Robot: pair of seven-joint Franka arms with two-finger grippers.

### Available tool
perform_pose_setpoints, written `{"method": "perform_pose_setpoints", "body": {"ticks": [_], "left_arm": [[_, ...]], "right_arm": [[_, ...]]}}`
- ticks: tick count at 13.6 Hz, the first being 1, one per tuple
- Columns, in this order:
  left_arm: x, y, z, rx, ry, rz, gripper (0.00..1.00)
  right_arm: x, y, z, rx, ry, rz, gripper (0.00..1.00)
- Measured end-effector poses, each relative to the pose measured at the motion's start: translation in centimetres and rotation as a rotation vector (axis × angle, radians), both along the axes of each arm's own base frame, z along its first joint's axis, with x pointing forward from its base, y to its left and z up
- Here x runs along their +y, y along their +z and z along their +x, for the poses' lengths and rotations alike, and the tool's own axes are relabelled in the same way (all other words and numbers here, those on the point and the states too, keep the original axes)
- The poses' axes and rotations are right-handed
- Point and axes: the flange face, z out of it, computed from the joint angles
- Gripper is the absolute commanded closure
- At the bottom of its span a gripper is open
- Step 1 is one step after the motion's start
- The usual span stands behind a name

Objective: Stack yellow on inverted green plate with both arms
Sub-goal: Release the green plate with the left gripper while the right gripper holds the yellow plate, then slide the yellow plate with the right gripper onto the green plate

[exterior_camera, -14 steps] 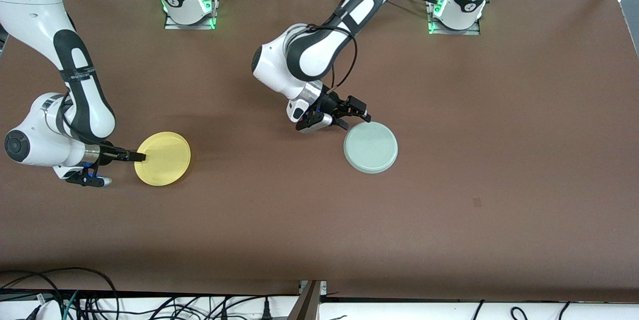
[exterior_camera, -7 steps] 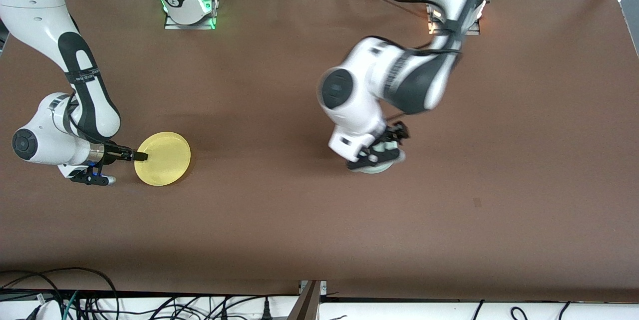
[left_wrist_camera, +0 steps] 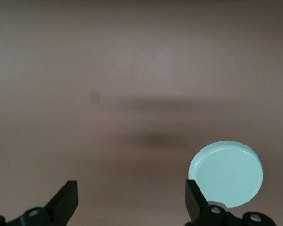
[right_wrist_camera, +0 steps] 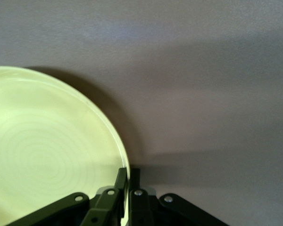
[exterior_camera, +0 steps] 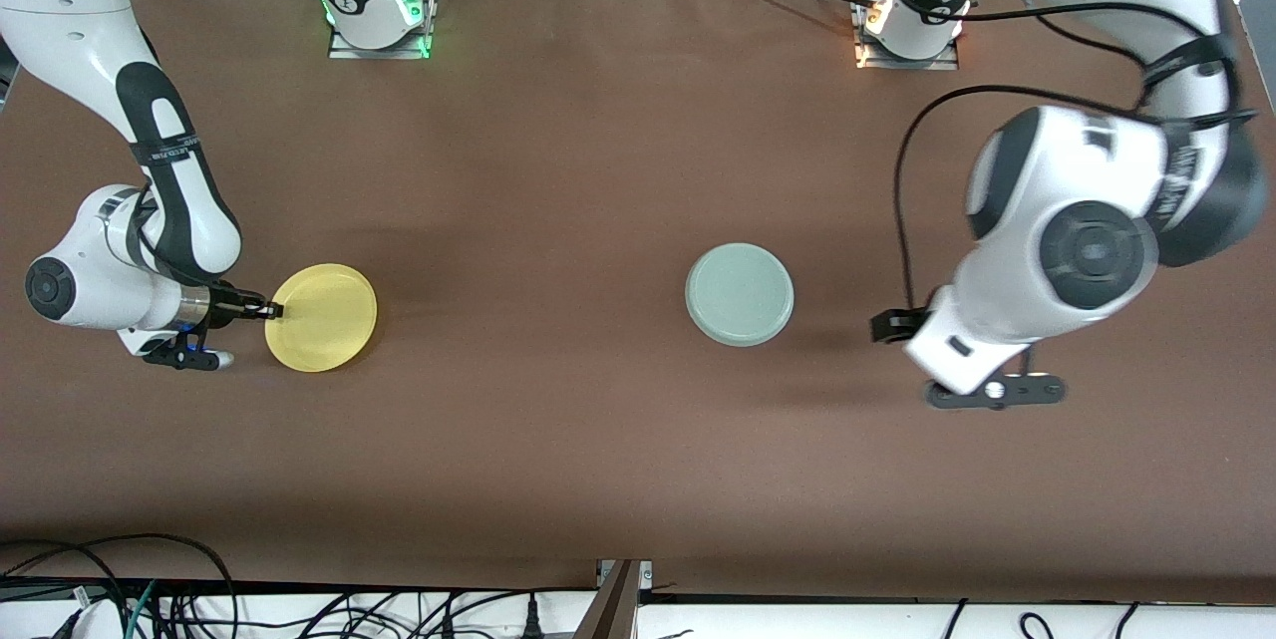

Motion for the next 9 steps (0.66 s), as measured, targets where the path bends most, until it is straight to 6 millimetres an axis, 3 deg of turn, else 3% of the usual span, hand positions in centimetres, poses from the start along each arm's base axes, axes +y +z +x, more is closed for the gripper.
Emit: {"method": "perform_pose_setpoints", "body": {"ticks": [2, 4, 7, 9], "left_arm": [[3.5, 3.5, -1.1, 0.002, -0.022, -0.012, 0.0], [6.8, 6.1, -3.1, 0.015, -0.037, -0.022, 0.0], [11.7, 8.9, -6.8, -0.001, -0.017, -0.032, 0.0], [13.3, 10.3, -9.2, -0.01, -0.001, -0.035, 0.0]], "right_arm": [[1.1, 0.9, 0.4, 0.01, 0.022, 0.018, 1.0], [4.3, 2.6, 1.5, 0.008, 0.069, 0.055, 1.0], [11.8, 5.0, 2.3, 0.005, 0.085, 0.108, 1.0], [17.6, 5.8, 2.1, 0.025, 0.012, 0.128, 1.0]]}}
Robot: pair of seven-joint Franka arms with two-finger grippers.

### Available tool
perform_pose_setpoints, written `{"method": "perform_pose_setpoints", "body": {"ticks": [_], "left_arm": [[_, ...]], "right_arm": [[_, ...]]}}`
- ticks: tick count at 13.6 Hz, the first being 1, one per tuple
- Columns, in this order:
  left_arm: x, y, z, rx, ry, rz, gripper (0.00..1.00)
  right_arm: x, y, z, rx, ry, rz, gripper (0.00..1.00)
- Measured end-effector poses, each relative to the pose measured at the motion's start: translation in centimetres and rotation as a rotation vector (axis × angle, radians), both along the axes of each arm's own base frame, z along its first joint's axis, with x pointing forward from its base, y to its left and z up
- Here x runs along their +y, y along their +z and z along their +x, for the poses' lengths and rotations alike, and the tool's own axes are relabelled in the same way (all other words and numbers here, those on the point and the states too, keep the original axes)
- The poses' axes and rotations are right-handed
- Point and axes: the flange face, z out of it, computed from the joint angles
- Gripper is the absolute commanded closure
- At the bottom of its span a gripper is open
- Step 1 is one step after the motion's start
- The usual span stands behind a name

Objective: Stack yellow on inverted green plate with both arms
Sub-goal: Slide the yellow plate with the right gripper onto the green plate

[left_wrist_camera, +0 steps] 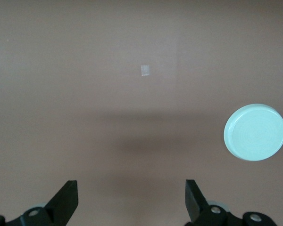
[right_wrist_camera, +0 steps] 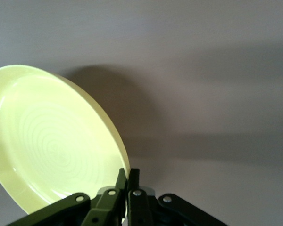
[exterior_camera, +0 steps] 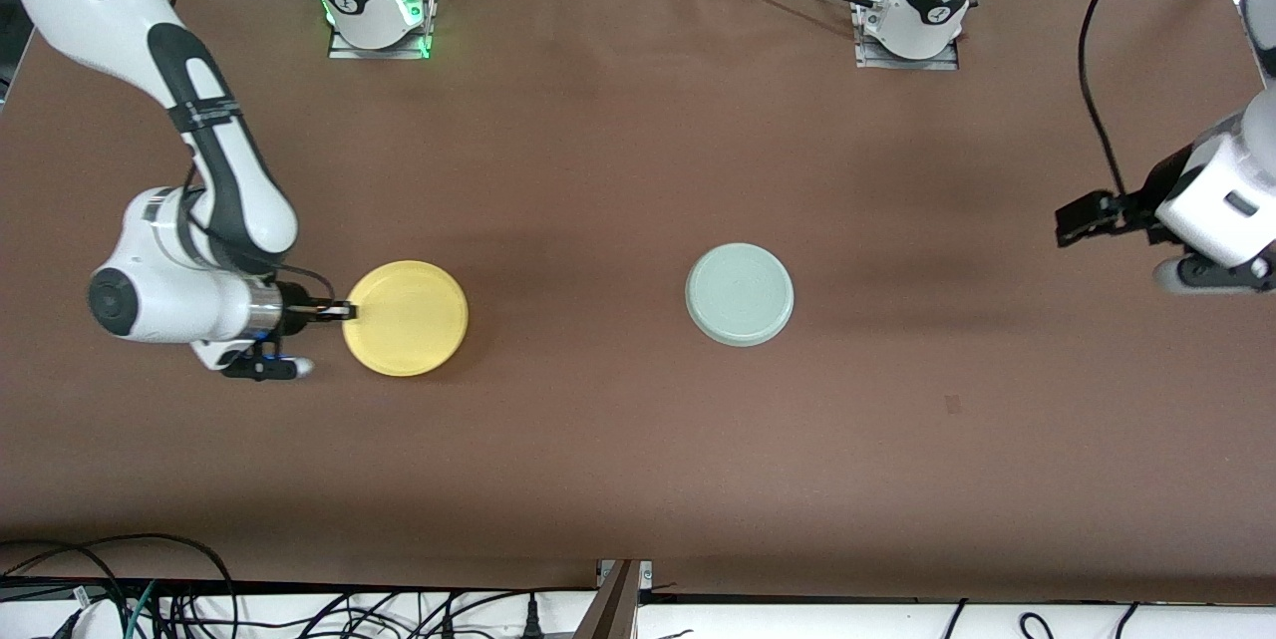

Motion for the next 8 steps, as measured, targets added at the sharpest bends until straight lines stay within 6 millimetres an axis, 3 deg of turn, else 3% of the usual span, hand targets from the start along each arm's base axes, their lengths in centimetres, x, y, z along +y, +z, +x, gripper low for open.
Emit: {"method": "perform_pose_setpoints", "body": {"ticks": [2, 4, 8], "left_arm": [[0.4, 0.2, -1.1, -0.032, 0.003, -0.003, 0.0], [0.8, -0.8, -2.0, -0.076, 0.005, -0.006, 0.0], [2.3, -1.9, -4.2, -0.077, 0.029, -0.008, 0.0]], "right_arm": [[6.2, 1.2, -0.5, 0.017, -0.09, 0.01, 1.0], [11.8, 2.0, -1.1, 0.002, -0.171, 0.002, 1.0], [23.8, 1.8, -4.2, -0.038, -0.313, 0.002, 1.0]]}}
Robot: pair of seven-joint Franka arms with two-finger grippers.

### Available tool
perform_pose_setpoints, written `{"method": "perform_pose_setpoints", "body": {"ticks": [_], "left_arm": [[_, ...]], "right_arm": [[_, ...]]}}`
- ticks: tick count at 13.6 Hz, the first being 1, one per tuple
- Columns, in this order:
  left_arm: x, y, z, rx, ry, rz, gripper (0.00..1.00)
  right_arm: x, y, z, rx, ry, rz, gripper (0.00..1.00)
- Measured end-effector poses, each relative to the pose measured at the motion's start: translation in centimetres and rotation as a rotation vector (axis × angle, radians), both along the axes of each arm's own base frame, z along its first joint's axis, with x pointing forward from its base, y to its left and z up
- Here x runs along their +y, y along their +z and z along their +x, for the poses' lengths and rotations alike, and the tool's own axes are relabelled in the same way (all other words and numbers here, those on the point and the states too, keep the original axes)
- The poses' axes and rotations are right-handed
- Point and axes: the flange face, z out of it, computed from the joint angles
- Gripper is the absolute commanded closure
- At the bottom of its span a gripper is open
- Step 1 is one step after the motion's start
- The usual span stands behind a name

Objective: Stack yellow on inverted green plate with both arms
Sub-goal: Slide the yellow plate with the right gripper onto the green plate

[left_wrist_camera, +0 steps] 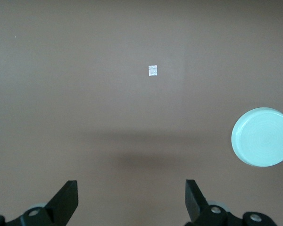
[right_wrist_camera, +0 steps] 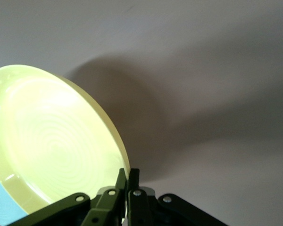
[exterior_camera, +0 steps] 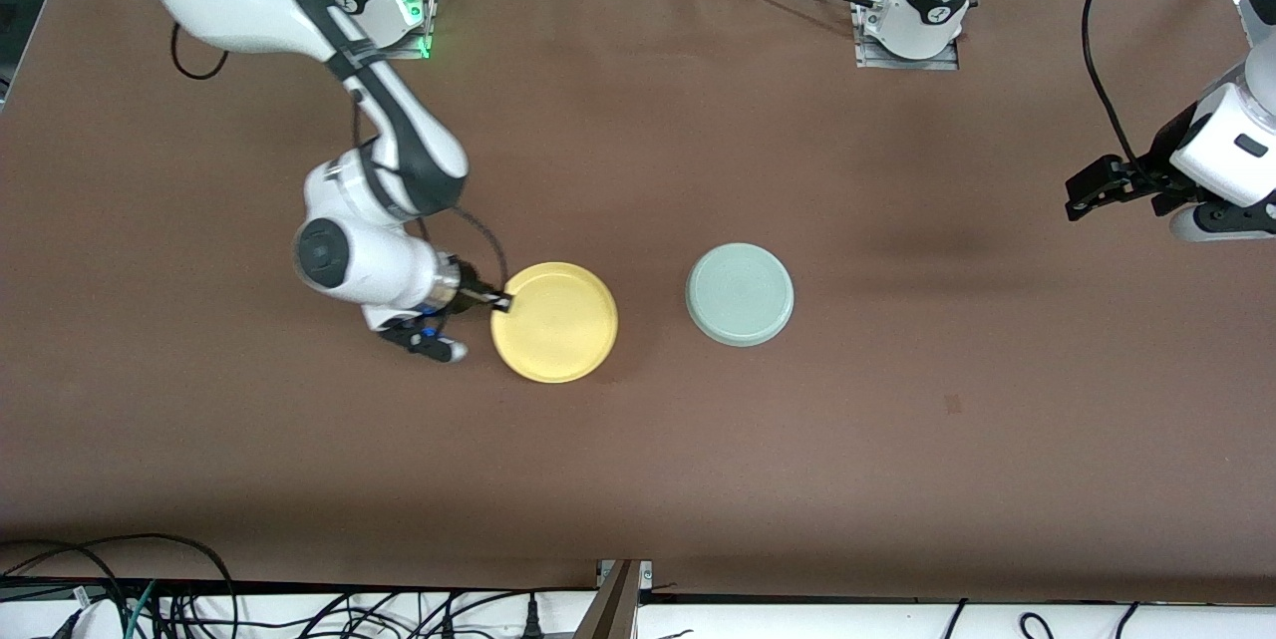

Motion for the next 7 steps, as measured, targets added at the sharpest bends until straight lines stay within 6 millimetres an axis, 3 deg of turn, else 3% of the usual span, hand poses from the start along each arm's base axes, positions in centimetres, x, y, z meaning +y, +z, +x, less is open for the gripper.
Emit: {"method": "perform_pose_setpoints", "body": {"ticks": [4, 7], "left_arm": [[-0.3, -0.1, -0.3, 0.006, -0.012, 0.0, 0.0], [-0.5, -0.1, -0.3, 0.006, -0.019, 0.0, 0.0]], "right_arm": [[8.9, -1.8, -4.0, -0.031, -0.09, 0.037, 1.0], [14.0, -2.7, -7.2, -0.043, -0.106, 0.063, 1.0]]}}
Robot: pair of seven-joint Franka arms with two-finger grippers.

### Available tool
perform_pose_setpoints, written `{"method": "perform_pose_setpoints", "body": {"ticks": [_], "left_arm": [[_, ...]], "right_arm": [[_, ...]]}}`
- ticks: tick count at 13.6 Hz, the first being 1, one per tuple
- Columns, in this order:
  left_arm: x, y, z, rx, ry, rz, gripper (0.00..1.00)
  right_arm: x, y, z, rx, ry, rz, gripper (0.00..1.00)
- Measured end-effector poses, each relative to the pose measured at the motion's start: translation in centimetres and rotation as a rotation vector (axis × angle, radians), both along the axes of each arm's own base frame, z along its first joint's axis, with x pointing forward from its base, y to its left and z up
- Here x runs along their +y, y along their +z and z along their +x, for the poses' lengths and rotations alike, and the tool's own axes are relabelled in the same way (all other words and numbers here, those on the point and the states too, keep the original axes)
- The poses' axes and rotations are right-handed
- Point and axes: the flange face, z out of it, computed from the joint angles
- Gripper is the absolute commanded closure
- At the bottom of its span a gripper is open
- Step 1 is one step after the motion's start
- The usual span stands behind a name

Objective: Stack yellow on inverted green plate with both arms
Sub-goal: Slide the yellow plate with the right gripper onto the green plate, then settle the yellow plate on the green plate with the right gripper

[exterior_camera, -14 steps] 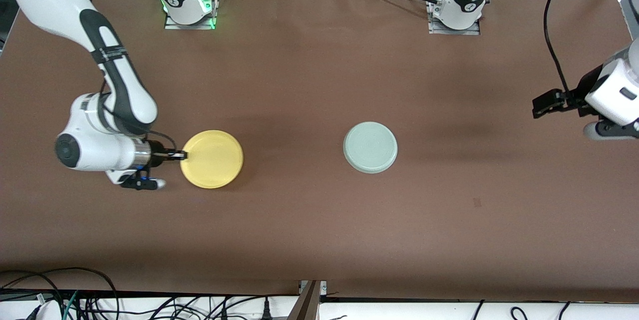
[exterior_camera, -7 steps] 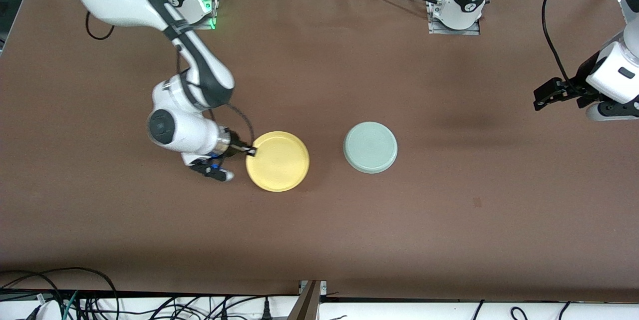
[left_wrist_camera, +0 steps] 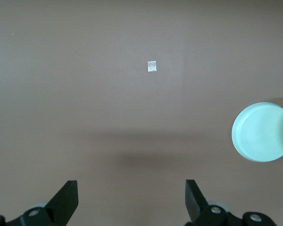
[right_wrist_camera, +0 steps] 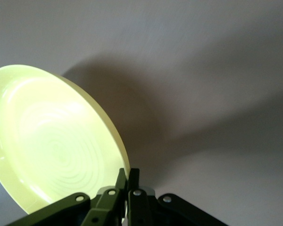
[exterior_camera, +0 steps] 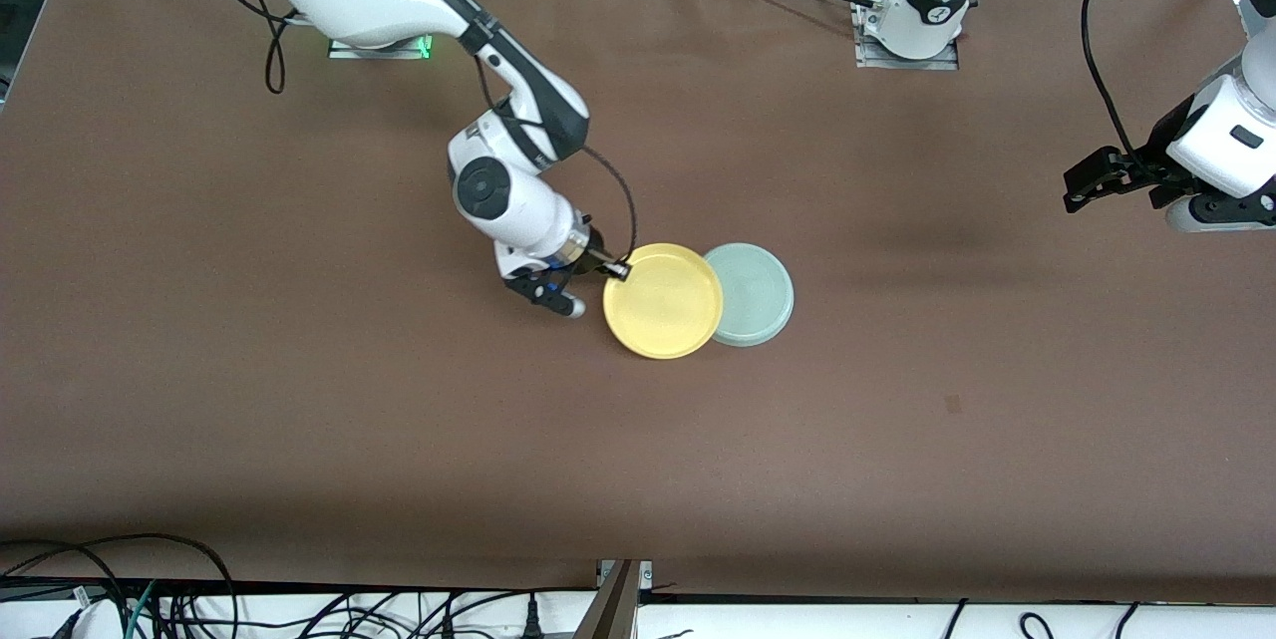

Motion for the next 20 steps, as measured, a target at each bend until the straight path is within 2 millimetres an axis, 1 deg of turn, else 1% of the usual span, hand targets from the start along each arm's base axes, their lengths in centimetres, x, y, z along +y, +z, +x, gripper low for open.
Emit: {"method": "perform_pose_setpoints", "body": {"ticks": [1, 5, 8, 10, 11, 16, 20], "left_arm": [[-0.1, 0.0, 0.0, 0.0, -0.002, 0.0, 0.0], [-0.2, 0.0, 0.0, 0.0, -0.005, 0.0, 0.0], [-0.1, 0.1, 0.0, -0.002, -0.004, 0.0, 0.0], [0.2, 0.4, 0.2, -0.026, 0.0, -0.001, 0.0], [0.3, 0.6, 0.2, -0.041, 0.002, -0.001, 0.0], [-0.5, 0.9, 0.1, -0.046, -0.012, -0.002, 0.0], [-0.6, 0.9, 0.1, -0.046, -0.015, -0.002, 0.0]], "right_arm": [[1.1, -0.1, -0.8, -0.001, -0.001, 0.006, 1.0], [5.5, -0.3, -2.9, -0.005, -0.002, 0.034, 1.0], [8.0, -1.9, -3.6, -0.026, 0.018, 0.015, 1.0], [8.5, -3.1, -3.7, -0.032, 0.02, 0.004, 1.0], [8.6, -3.4, -3.4, -0.035, 0.017, 0.006, 1.0], [9.1, -3.1, -2.2, -0.053, 0.004, 0.027, 1.0], [9.6, -3.3, -2.7, -0.05, 0.012, 0.027, 1.0]]}}
